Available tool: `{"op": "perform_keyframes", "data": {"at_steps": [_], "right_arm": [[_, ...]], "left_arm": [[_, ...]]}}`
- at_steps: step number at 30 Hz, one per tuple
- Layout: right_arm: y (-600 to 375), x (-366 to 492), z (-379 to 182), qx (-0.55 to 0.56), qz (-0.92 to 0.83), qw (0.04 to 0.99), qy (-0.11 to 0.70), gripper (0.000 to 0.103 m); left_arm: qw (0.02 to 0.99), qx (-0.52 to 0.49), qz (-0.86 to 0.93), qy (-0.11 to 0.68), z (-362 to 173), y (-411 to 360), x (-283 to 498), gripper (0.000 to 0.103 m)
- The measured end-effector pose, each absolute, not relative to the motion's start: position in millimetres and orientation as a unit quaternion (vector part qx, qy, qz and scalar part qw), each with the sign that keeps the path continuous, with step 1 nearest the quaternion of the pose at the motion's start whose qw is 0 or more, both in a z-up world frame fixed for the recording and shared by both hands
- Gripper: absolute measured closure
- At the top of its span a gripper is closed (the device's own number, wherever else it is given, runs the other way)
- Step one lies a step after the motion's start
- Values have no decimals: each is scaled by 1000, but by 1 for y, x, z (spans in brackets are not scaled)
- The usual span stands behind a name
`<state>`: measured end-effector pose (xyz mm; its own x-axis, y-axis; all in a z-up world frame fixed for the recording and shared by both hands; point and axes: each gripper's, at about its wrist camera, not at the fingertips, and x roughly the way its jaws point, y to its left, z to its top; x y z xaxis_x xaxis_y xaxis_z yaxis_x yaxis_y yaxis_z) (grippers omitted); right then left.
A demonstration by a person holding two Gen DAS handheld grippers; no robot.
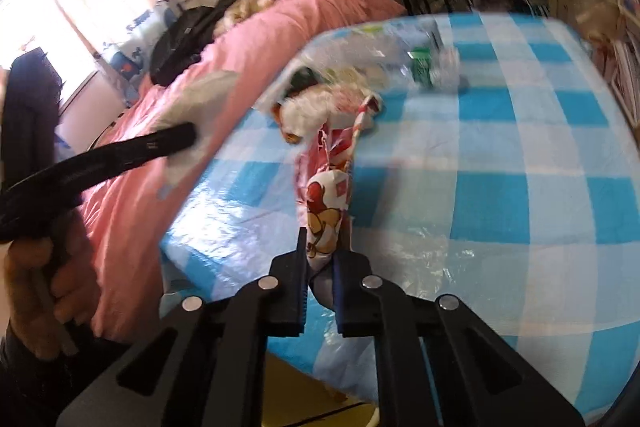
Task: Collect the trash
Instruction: 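Carry the wrapper and tissue over the yellow bucket with both tools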
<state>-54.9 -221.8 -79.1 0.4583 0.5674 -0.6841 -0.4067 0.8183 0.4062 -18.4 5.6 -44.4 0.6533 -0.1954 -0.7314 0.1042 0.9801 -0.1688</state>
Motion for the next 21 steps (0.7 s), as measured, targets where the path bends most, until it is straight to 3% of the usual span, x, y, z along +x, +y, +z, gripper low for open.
{"op": "perform_keyframes", "data": {"at_steps": [8,18,19,20,21], "right_arm": [[-201,-117,-62,58,364,821,436,92],[-148,-171,-114,-80,402,752,517,90],[-146,-171,-119,-90,395,751,522,84],[-146,-168,-124,-93,386,749,530,68],[-149,-166,-125,-91,378,753,532,58]], "left_arm": [[908,-65,-69,408,-46,24,-46,95],[892,-78,-72,440,-71,25,-123,95],[889,-71,-74,447,-76,20,-132,95],[885,-66,-75,455,-82,15,-140,95],[883,-63,-76,460,-86,13,-146,95]]}}
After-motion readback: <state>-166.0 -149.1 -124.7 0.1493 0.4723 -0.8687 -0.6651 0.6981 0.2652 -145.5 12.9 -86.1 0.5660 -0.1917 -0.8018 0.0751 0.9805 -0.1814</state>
